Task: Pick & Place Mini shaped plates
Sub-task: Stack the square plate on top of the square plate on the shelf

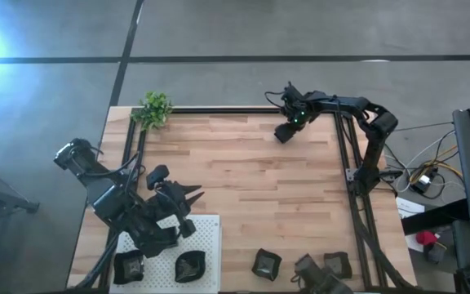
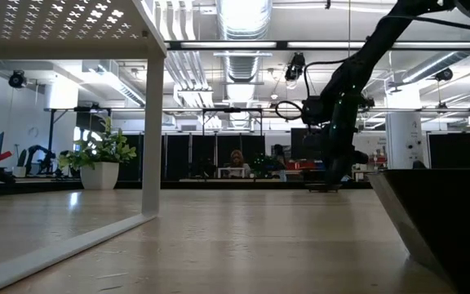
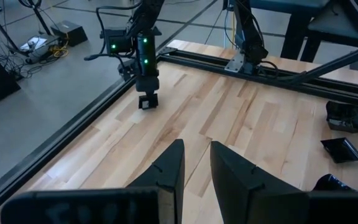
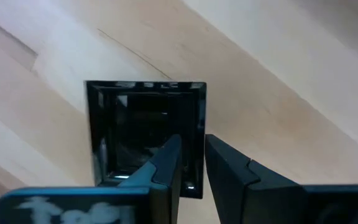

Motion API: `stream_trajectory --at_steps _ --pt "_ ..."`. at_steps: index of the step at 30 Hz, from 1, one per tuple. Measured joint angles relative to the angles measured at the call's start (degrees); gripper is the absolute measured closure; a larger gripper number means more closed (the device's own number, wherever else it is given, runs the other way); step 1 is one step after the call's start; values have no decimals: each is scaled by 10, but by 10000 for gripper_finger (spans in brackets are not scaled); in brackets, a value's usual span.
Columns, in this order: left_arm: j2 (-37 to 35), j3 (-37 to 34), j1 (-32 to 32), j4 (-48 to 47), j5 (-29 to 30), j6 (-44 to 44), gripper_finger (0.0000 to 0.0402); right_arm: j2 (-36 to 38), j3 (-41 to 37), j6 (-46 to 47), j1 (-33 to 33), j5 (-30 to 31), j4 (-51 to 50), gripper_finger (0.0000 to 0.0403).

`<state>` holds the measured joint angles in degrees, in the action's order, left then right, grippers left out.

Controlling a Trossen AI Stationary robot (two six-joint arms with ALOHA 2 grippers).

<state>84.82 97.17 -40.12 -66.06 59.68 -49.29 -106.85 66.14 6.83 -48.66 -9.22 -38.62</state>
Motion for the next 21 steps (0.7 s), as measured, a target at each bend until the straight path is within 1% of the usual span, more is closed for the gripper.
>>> stream_trajectory --at_steps 5,7,9,10,15,21 --pt "0 0 0 0 0 0 331 0 -1 -7 0 1 0 338" --pt "0 0 0 0 0 1 331 1 -1 -8 0 1 1 353" --pt "0 0 0 0 -3 10 331 2 -1 -9 0 1 0 379" --pt "0 0 0 0 -6 17 331 2 -1 -11 0 0 -1 386" --pt "0 0 3 0 -6 63 331 3 0 -7 0 0 0 393" --pt "0 0 10 0 18 65 331 28 12 -16 0 2 -1 395"
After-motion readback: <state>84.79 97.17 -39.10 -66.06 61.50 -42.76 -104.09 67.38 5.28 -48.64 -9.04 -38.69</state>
